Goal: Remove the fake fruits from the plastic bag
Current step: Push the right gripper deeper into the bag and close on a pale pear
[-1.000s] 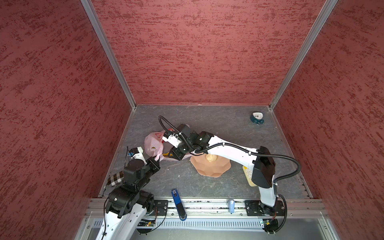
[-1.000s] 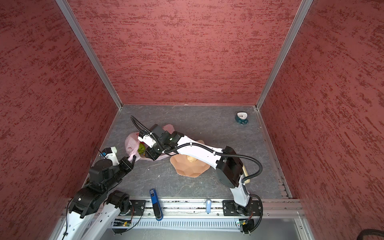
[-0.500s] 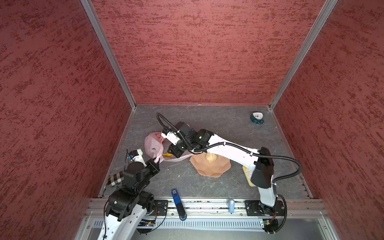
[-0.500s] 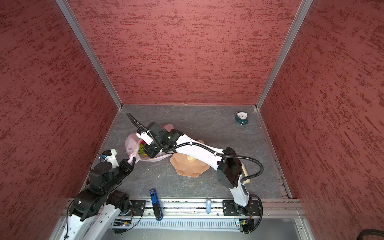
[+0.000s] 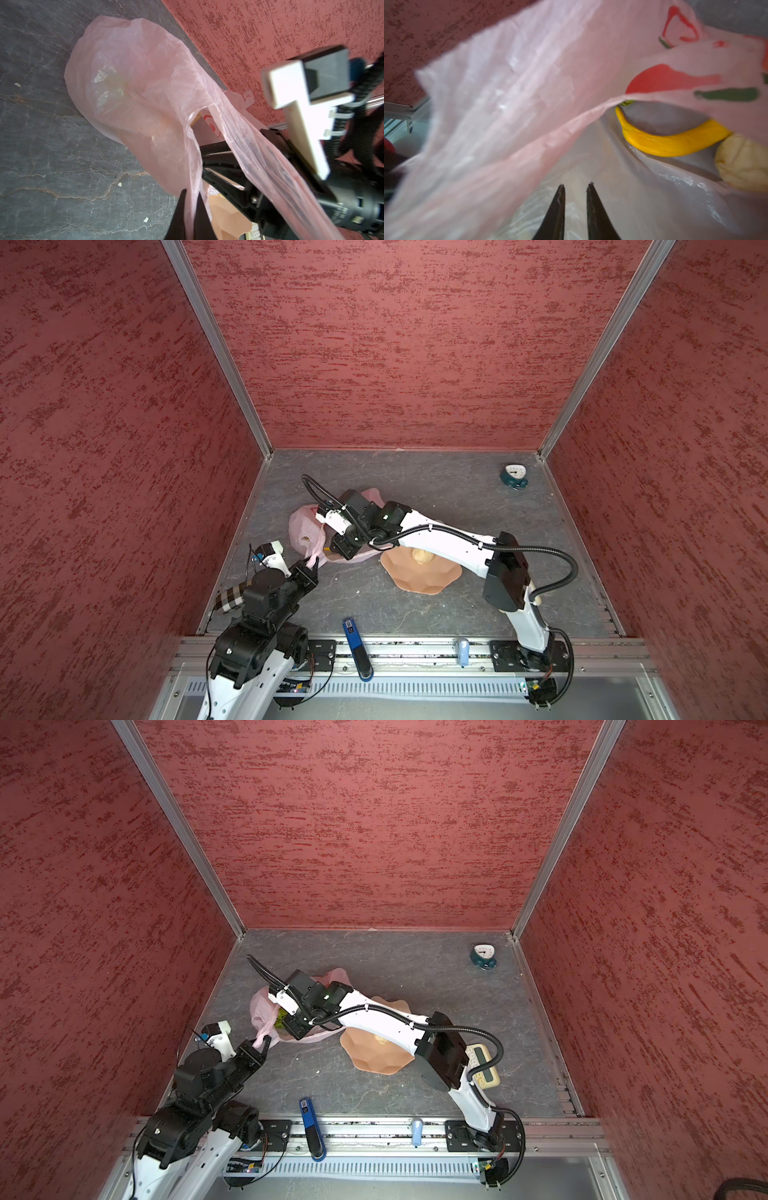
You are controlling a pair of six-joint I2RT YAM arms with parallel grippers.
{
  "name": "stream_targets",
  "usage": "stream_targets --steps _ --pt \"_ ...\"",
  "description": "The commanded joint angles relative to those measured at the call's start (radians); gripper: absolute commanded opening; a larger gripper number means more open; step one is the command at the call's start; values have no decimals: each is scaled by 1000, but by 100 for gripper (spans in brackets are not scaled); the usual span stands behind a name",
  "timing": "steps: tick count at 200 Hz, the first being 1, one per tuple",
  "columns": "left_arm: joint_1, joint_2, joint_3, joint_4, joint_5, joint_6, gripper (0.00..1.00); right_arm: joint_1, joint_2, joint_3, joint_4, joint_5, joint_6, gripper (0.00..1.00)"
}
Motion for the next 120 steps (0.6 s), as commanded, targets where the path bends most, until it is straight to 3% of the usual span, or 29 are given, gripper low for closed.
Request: stream_targets --steps 1,46,120 --pt "4 -11 -12 -4 13 -5 9 7 17 -25 59 -40 29 21" --pt "4 -27 -13 -36 4 -3 8 -13 64 -31 136 10 66 24" --pt "3 -84 -41 -102 12 -22 9 -122 159 61 181 179 3 34"
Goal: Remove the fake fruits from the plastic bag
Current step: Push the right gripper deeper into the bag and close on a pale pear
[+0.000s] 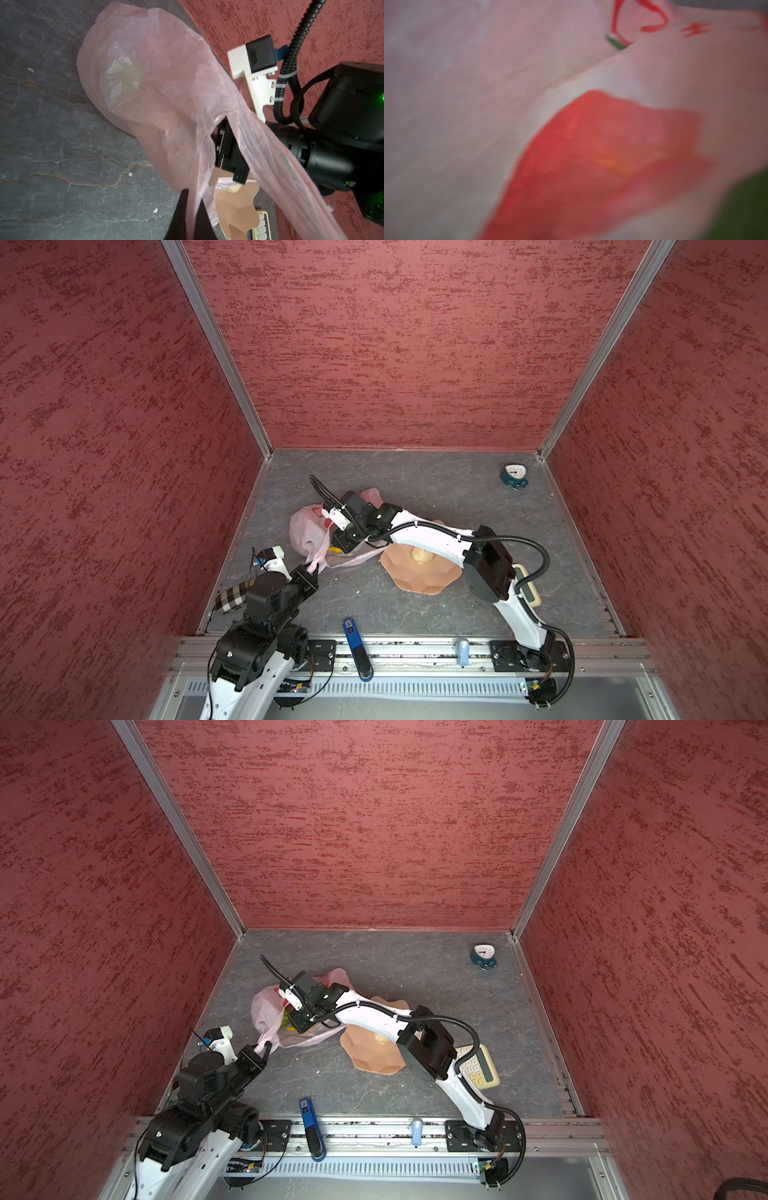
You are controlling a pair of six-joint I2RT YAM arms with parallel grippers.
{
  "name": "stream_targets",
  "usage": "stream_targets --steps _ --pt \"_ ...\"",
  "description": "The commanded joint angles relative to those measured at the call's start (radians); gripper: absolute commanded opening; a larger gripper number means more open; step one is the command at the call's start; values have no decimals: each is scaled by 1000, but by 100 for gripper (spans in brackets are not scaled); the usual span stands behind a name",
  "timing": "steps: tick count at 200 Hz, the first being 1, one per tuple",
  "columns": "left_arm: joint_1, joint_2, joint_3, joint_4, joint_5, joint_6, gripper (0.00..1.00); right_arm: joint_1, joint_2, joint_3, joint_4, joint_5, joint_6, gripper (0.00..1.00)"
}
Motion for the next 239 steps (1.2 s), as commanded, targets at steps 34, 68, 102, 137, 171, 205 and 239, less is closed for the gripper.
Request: stream_targets --steps 34,68,102,137,171,205,239 --pt "4 -18 -17 -22 29 -13 8 -74 37 34 66 140 -65 45" --pt "3 30 -39 45 61 -7 9 -91 36 30 62 177 -95 60" --pt "3 114 -52 170 88 9 8 -96 46 28 71 232 -89 74" --pt "1 231 -32 298 104 42 9 -97 59 14 96 294 -54 88" --pt "-1 316 -7 368 126 74 9 -108 67 5 125 310 -18 90" --pt "-1 342 -11 396 134 78 9 -125 86 5 131 309 16 90" --pt "-1 350 -16 407 137 77 9 -141 93 -14 142 293 29 89"
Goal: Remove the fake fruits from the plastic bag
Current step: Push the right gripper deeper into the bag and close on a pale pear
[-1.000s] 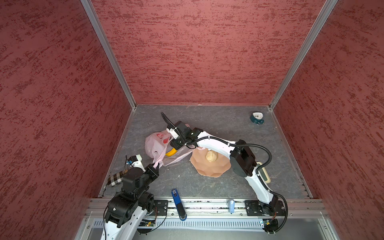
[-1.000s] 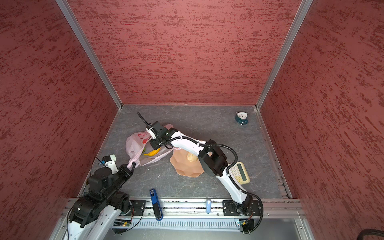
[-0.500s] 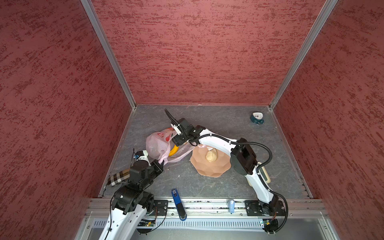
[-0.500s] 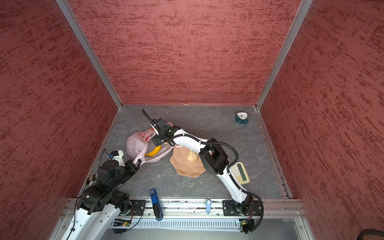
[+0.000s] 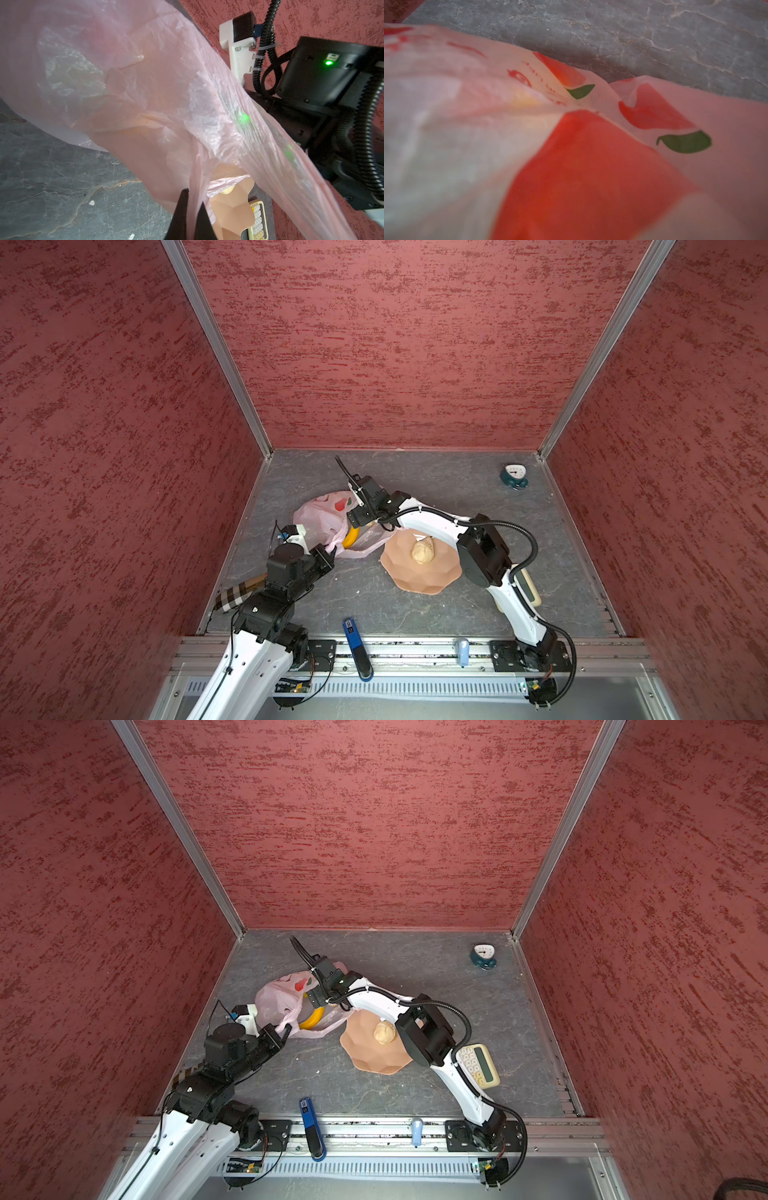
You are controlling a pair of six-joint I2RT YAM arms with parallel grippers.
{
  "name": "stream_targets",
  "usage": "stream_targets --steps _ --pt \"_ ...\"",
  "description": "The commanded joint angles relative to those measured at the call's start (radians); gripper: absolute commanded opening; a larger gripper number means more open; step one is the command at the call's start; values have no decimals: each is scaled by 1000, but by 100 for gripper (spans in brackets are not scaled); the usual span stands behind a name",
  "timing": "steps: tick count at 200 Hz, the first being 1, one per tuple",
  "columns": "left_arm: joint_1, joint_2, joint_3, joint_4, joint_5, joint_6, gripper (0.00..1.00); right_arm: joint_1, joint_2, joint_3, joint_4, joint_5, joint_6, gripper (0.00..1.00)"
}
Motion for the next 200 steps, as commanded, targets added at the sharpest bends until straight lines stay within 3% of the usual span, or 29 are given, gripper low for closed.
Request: stream_targets --steps 1,113,200 --pt "-1 5 16 39 12 22 9 -14 18 -14 33 13 23 89" --pt "-2 33 9 63 20 22 9 -31 36 -60 67 -12 47 81" --pt "-2 36 -1 70 17 16 9 -31 -21 -91 95 -39 28 55"
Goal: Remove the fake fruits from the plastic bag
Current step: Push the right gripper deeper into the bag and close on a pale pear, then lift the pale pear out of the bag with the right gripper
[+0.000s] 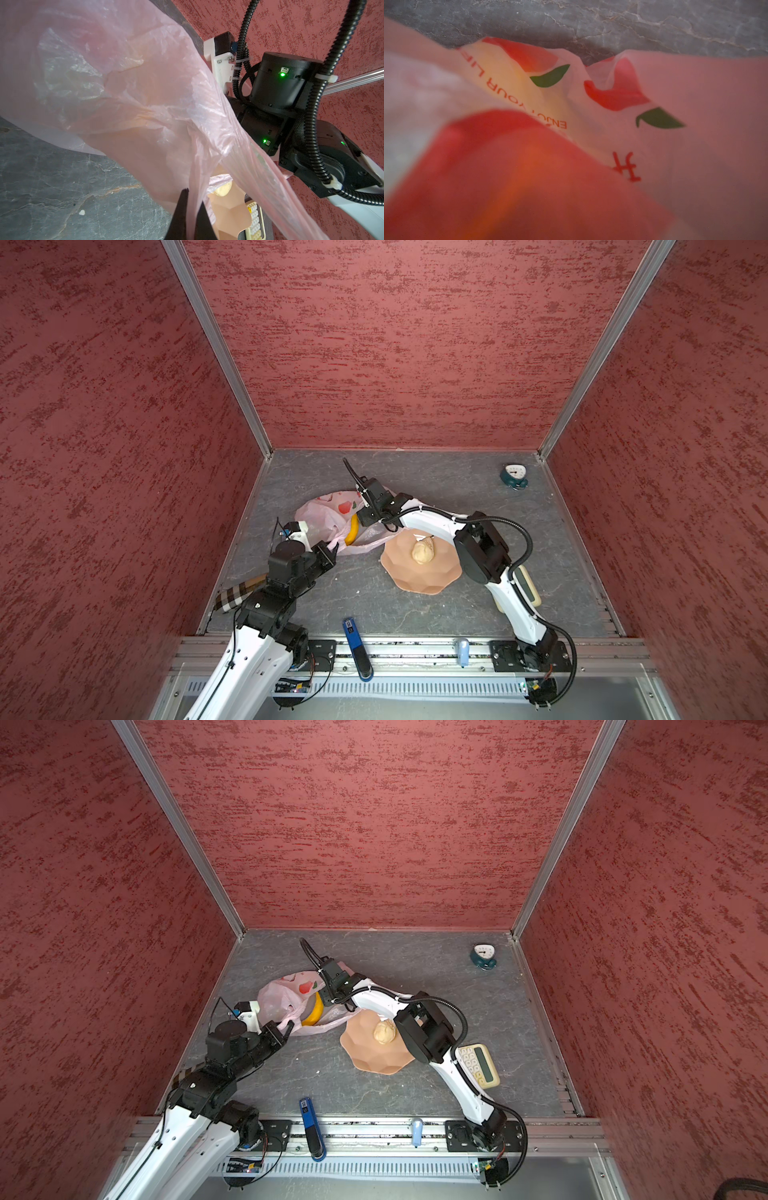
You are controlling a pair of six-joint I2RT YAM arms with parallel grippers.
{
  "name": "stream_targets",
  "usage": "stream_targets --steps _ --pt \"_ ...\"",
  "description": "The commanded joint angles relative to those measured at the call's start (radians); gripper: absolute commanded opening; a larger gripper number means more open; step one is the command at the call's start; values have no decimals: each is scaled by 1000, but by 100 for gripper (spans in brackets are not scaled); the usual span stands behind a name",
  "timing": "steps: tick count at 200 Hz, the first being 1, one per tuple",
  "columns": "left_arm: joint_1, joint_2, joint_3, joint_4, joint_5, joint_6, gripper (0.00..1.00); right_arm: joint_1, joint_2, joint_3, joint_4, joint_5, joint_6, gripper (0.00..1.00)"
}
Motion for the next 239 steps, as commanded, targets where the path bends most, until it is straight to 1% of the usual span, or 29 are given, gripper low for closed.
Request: stream_targets --steps 1,51,85,144,193,220,239 --pt "-2 -3 -1 23 -1 10 8 -4 -42 -31 35 -34 -12 55" --pt "-1 3 1 33 -4 14 9 11 -121 -83 41 -79 -30 45" --pt "-1 5 6 35 -4 14 9 31 -175 -124 40 -100 -43 44" --pt "-1 5 15 38 -14 16 9 55 -277 -143 -17 -222 -51 43" --pt "-2 12 59 23 -33 43 9 64 -353 -168 -70 -318 -59 42" --pt "0 22 85 10 -46 65 9 66 -415 -196 -106 -345 -71 41" --pt "0 25 85 11 -48 66 9 66 -472 -228 -120 -340 -75 41"
